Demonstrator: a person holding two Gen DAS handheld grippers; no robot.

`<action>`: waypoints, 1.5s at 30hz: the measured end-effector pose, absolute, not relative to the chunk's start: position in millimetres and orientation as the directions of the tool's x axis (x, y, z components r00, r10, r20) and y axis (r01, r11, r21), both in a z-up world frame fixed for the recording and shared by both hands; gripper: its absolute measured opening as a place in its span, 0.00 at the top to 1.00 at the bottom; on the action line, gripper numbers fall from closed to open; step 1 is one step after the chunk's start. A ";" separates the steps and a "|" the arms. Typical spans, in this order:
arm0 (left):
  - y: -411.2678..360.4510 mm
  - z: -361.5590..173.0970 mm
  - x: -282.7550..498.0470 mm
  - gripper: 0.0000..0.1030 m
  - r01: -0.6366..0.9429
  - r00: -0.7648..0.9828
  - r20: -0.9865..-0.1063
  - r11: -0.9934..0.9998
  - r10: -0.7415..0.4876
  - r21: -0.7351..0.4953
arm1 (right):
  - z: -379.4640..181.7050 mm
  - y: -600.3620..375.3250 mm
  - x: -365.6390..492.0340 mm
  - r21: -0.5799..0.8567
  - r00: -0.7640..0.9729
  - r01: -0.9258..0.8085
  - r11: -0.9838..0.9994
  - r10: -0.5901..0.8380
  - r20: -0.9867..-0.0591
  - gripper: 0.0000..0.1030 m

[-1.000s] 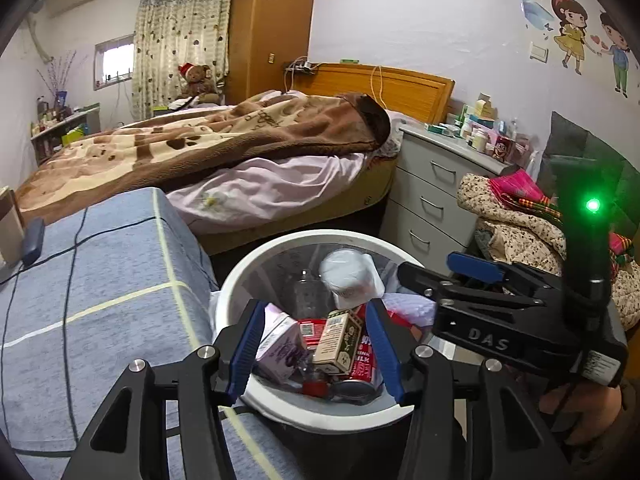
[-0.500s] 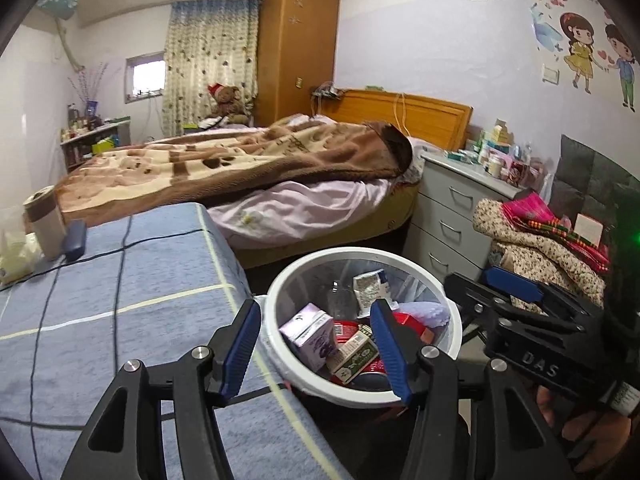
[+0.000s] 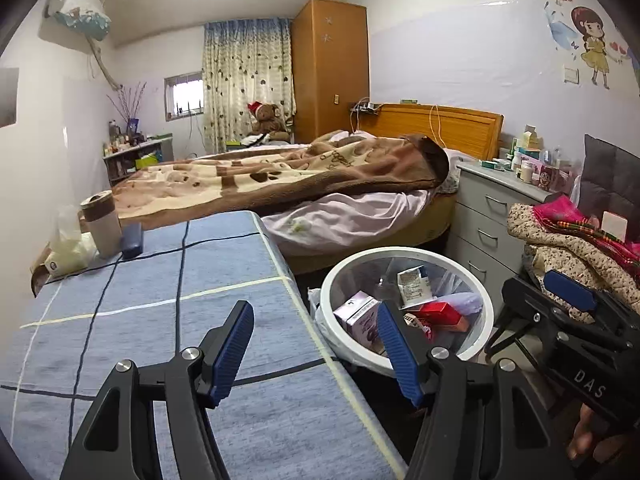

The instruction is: Collect trash

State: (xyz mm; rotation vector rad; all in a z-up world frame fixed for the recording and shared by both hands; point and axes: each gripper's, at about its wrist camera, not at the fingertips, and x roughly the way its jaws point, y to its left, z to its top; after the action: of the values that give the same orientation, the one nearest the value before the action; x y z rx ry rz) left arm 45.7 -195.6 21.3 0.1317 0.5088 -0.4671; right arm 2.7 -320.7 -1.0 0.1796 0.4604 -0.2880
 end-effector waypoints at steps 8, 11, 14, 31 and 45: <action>-180.1 17.1 35.5 0.38 0.444 0.776 -0.493 0.896 -0.393 -0.015 | -6.7 -309.4 -11.9 0.119 0.859 0.325 0.938 -0.240 -0.452 0.34; -175.5 17.2 31.8 0.38 0.437 0.782 -0.487 0.899 -0.389 -0.016 | -5.6 -305.4 -13.7 0.105 0.860 0.332 0.937 -0.255 -0.442 0.34; -173.2 17.4 30.0 0.38 0.428 0.788 -0.484 0.904 -0.380 -0.013 | -5.4 -301.2 -15.1 0.091 0.863 0.330 0.939 -0.262 -0.431 0.34; -171.4 15.4 28.5 0.38 0.422 0.789 -0.488 0.907 -0.373 -0.011 | -5.4 -294.0 -18.5 0.095 0.868 0.324 0.941 -0.256 -0.426 0.34; -166.5 16.0 25.8 0.38 0.412 0.793 -0.485 0.911 -0.367 -0.015 | -3.2 -290.9 -17.7 0.091 0.870 0.317 0.944 -0.252 -0.424 0.34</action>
State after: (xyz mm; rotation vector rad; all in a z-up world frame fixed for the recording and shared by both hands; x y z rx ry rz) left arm 25.8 -166.5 16.0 0.0930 0.5023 -0.4198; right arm -17.7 -290.9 -3.2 0.1603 0.4208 -0.2988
